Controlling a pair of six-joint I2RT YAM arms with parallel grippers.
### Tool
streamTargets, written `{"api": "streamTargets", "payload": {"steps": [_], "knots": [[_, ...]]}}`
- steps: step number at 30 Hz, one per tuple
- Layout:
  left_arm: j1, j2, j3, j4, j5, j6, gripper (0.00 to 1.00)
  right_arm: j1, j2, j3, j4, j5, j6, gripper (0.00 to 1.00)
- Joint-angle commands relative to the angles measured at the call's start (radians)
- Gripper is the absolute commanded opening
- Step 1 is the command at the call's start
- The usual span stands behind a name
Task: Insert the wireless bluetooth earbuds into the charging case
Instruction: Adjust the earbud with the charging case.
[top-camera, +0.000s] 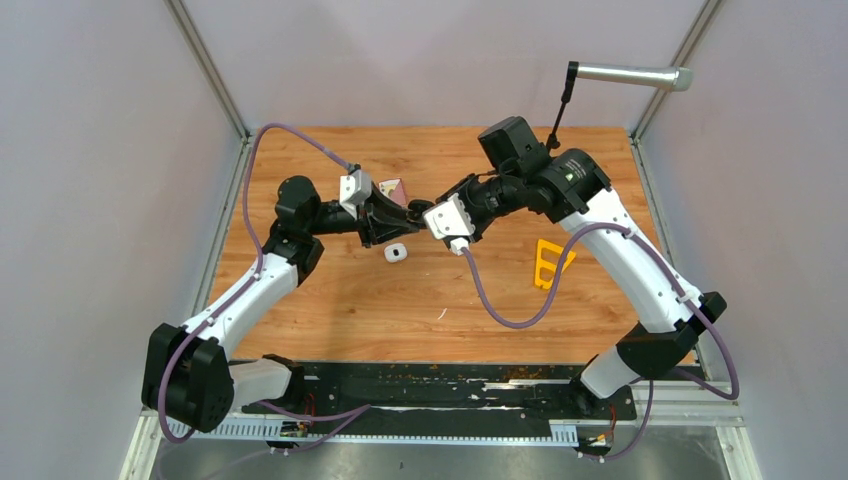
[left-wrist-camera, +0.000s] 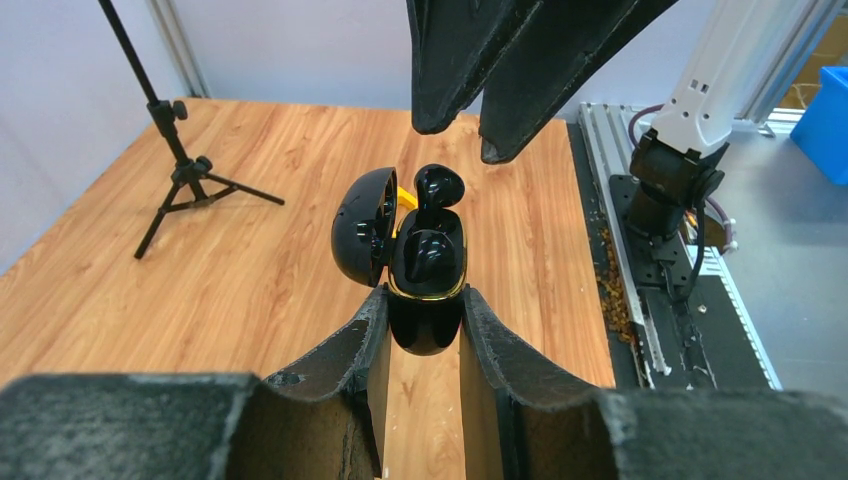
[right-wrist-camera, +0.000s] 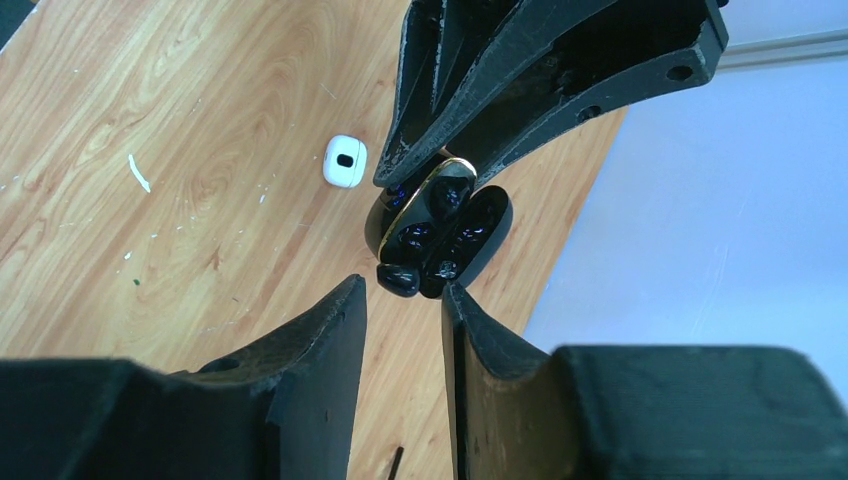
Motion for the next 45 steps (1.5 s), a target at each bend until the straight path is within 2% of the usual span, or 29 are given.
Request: {"api": "streamTargets", "payload": {"steps": [1, 11, 32, 45], "knots": [[0.007, -0.021, 0.039, 0.005, 0.02, 0.031, 0.0, 0.011, -0.007, -0.007, 0.038, -0.006, -0.061, 0.34], [0.007, -0.014, 0.048, 0.007, 0.025, 0.034, 0.0, 0.022, 0.01, -0.007, -0.015, -0.006, -0.149, 0.33], [0.006, -0.003, 0.059, -0.015, 0.034, 0.053, 0.0, 0.029, 0.024, -0.042, -0.003, 0.044, -0.222, 0.28], [0.007, -0.008, 0.059, -0.036, 0.026, 0.092, 0.0, 0.034, 0.031, -0.017, 0.006, 0.03, -0.199, 0.13]]}}
